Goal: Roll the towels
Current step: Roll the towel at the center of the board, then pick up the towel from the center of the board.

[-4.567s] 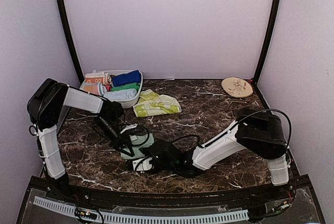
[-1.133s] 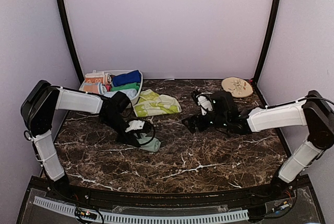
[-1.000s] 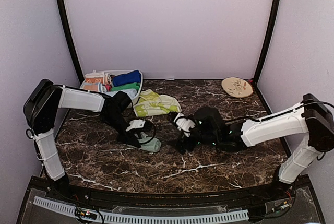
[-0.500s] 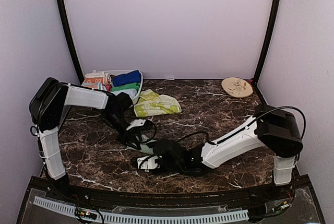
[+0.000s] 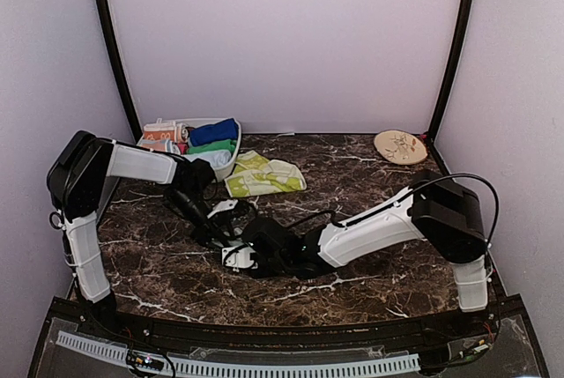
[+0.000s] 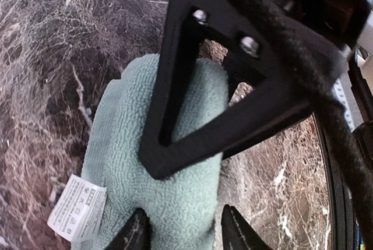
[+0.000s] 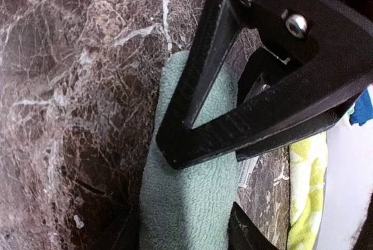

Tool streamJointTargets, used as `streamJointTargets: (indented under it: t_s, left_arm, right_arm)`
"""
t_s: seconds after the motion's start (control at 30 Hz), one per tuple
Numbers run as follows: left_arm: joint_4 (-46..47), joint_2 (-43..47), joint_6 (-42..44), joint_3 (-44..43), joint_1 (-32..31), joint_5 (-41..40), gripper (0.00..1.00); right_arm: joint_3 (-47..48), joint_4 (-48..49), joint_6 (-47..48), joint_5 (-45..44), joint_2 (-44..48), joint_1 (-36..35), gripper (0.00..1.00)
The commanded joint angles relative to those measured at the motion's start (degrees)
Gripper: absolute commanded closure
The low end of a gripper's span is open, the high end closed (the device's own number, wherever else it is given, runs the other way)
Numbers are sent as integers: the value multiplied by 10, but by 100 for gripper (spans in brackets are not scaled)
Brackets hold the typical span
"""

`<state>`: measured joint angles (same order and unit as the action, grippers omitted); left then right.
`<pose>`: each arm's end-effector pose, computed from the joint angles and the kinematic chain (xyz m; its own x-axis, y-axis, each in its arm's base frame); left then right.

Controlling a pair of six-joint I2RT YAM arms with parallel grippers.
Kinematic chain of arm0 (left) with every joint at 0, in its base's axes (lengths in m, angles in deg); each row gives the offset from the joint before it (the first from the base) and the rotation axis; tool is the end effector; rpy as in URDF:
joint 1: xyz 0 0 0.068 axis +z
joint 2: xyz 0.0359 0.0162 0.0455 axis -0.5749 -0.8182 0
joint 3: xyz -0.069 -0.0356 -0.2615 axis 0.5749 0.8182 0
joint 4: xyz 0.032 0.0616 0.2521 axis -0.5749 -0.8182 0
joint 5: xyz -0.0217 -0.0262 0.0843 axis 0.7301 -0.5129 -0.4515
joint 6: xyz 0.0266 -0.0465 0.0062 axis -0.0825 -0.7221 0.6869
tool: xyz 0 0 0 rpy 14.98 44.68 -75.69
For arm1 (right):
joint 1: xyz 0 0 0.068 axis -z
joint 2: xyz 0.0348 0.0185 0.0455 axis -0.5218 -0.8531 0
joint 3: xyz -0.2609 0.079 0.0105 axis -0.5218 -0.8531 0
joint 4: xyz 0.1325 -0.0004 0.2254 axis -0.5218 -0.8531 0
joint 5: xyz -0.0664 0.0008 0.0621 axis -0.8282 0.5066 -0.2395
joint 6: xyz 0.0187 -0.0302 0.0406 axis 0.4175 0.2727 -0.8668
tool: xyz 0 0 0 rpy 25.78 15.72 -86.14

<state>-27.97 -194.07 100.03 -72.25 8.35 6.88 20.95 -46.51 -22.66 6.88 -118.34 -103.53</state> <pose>0.2950 -0.1777 0.1350 -0.0936 0.7340 -0.6727 0.9522 -0.1313 -0.2757 0.1486 0.4204 0.1303 0.3582 -0.8138 -0.4577 -0.7578 0.0329 -0.6516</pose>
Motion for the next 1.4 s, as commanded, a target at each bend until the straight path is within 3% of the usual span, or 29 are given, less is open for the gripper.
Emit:
streamJointTargets:
  t_s: [0.0,0.1,0.3,0.47,0.6,0.7,0.9,1.1,1.37]
  left_arm:
    - [-78,5,5,48,28,-53,56]
    - [-74,25,-2,58,49,-37,54]
    - [4,138,-46,76,171,27,53]
    - [150,292,-134,106,217,-25,49]
    - [144,346,-102,112,216,-23,44]
    - [137,355,-89,133,185,-50,39]
    - [177,373,-63,205,90,-122,50]
    - [200,351,-1,182,16,-213,41]
    - [269,280,89,172,-75,-344,42]
  right_arm:
    - [23,-120,-84,26,-44,22,54]
    - [63,-180,-133,74,-64,41,57]
    - [128,-271,-207,215,-78,84,89]
    - [137,-283,-256,297,-78,113,94]
    - [155,-292,-291,339,-91,120,96]
    - [176,-288,-336,371,-108,131,99]
    - [157,-204,-479,463,-116,165,100]
    - [163,-161,-564,526,-117,189,100]
    - [217,-157,-615,562,-125,199,100]
